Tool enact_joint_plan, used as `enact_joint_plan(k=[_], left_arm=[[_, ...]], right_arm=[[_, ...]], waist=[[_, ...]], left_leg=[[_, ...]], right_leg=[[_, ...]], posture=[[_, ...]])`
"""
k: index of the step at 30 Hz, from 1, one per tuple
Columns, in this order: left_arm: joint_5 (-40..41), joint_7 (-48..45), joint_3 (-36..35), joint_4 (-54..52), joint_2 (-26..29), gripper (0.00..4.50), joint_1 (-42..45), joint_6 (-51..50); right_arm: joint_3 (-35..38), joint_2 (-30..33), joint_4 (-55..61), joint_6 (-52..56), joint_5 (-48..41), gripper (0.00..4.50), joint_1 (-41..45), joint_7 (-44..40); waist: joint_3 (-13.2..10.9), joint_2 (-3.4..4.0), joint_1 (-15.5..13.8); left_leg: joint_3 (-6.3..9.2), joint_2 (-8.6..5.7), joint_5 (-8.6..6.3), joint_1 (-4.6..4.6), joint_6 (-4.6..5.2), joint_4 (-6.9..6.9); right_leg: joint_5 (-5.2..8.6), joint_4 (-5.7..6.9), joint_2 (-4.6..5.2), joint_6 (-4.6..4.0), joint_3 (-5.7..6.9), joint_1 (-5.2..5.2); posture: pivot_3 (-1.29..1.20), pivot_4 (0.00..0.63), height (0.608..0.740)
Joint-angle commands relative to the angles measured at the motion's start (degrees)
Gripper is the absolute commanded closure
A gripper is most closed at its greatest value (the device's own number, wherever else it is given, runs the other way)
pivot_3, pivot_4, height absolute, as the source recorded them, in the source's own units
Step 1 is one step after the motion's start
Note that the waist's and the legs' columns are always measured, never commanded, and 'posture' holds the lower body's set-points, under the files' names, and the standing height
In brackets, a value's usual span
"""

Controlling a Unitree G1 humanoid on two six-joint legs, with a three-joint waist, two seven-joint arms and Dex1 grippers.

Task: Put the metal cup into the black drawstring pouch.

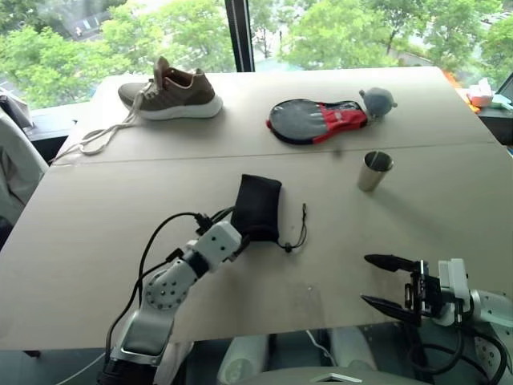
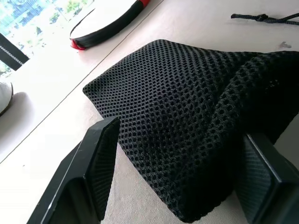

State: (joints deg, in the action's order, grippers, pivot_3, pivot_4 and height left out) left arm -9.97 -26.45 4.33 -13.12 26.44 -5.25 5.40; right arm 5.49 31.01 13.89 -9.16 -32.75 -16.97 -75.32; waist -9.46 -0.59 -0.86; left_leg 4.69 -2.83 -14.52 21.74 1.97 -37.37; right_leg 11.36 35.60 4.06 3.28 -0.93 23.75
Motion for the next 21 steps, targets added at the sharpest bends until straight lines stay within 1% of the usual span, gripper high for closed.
enact_joint_plan(k=[1,2,3,4,6,7,8,9,15,17,19,20,21], left_arm=[[0.6,0.2,0.1,0.3,-0.1,1.13,0.8,1.3],[0.8,0.1,0.2,0.5,0.0,1.62,1.0,1.7],[0.9,0.0,0.3,0.6,0.1,1.85,1.1,2.0],[1.0,0.0,0.3,0.8,0.1,2.18,1.3,2.3],[1.2,-0.2,0.5,0.9,0.0,3.14,1.7,2.7],[1.2,-0.2,0.5,1.0,0.1,3.75,1.9,3.0],[1.1,-0.1,0.5,1.0,0.2,4.13,2.1,3.2],[0.9,0.0,0.6,1.1,0.3,4.32,2.3,3.5],[0.5,0.8,0.3,1.1,0.4,4.32,3.2,4.0],[2.1,0.4,-0.2,0.2,-0.3,4.32,3.3,1.9],[7.2,-0.2,-1.1,-2.3,-2.6,4.32,3.5,-4.5],[11.7,-0.7,-2.0,-4.3,-4.2,4.32,3.9,-9.1],[17.8,-1.1,-3.3,-6.7,-5.8,4.32,4.3,-14.3]], right_arm=[[0.1,0.1,2.2,-1.9,0.5,1.09,-0.1,0.6],[0.0,0.3,2.0,-2.4,1.1,1.09,-0.3,0.7],[0.0,0.4,1.9,-2.8,1.4,1.09,-0.5,0.7],[0.0,0.3,1.8,-3.1,1.5,1.09,-0.6,0.8],[0.0,0.4,1.8,-3.2,1.5,1.09,-1.0,1.0],[0.0,0.4,1.8,-3.3,1.5,1.09,-1.1,1.1],[0.1,0.4,1.9,-3.4,1.5,1.09,-1.2,1.3],[0.1,0.4,2.0,-3.4,1.6,1.09,-1.3,1.3],[0.1,0.4,2.1,-3.5,1.4,1.09,-1.3,1.9],[0.4,-0.1,2.4,-3.1,1.1,1.09,-0.6,3.3],[1.2,-1.3,2.7,-1.9,1.3,1.09,1.3,7.4],[2.0,-2.3,2.8,-1.3,2.2,1.09,2.9,11.1],[2.8,-3.4,2.6,-0.9,4.3,1.09,4.9,15.7]], waist=[[0.0,0.00,0.0],[0.0,0.00,0.0],[0.0,0.00,0.0],[0.0,0.00,0.0],[0.0,0.00,0.0],[0.0,0.00,0.0],[0.0,0.00,0.0],[0.0,0.00,0.0],[0.0,0.00,0.0],[0.0,0.00,0.0],[0.0,0.00,0.0],[0.0,-0.01,0.0],[0.0,-0.03,0.1]], left_leg=[[0.00,0.00,0.00,0.00,0.00,0.00],[0.00,0.00,0.00,0.00,0.00,0.00],[0.00,0.00,0.00,0.00,0.00,0.00],[0.00,0.00,0.00,0.00,0.00,0.00],[0.01,0.00,0.00,0.00,0.00,0.00],[0.01,0.00,0.00,0.00,0.00,0.00],[0.01,0.00,0.00,0.00,0.00,0.00],[0.01,0.00,0.00,0.00,0.00,0.00],[0.01,0.00,0.00,0.00,0.00,0.00],[0.01,-0.01,0.00,0.00,0.00,0.00],[0.01,-0.01,0.00,0.00,0.00,0.00],[0.01,-0.01,0.00,0.00,0.00,-0.02],[0.01,0.00,0.00,0.00,0.00,-0.03]], right_leg=[[0.00,0.00,0.00,0.00,0.00,0.00],[0.00,0.00,0.01,0.00,0.00,0.00],[0.00,0.00,0.01,0.00,0.00,0.00],[0.00,0.00,0.01,0.00,0.00,0.00],[0.00,0.00,0.01,0.00,0.01,0.00],[0.00,0.00,0.01,0.00,0.01,0.00],[0.00,0.00,0.01,0.00,0.01,0.00],[0.00,0.00,0.01,0.00,0.00,0.00],[0.00,0.00,0.01,0.00,0.00,0.00],[-0.01,0.00,0.00,0.00,0.00,0.00],[-0.01,0.01,0.00,0.01,0.00,0.00],[-0.02,0.01,0.00,0.02,0.00,0.00],[-0.09,0.02,0.00,0.15,0.00,0.00]], posture=[[0.00,0.150,0.736],[0.00,0.150,0.736],[0.00,0.150,0.736],[0.00,0.150,0.736],[0.00,0.150,0.736],[0.00,0.150,0.736],[0.00,0.150,0.736],[0.00,0.150,0.736],[0.00,0.150,0.736],[0.00,0.150,0.736],[0.00,0.150,0.736],[0.00,0.150,0.736],[0.00,0.150,0.736]])
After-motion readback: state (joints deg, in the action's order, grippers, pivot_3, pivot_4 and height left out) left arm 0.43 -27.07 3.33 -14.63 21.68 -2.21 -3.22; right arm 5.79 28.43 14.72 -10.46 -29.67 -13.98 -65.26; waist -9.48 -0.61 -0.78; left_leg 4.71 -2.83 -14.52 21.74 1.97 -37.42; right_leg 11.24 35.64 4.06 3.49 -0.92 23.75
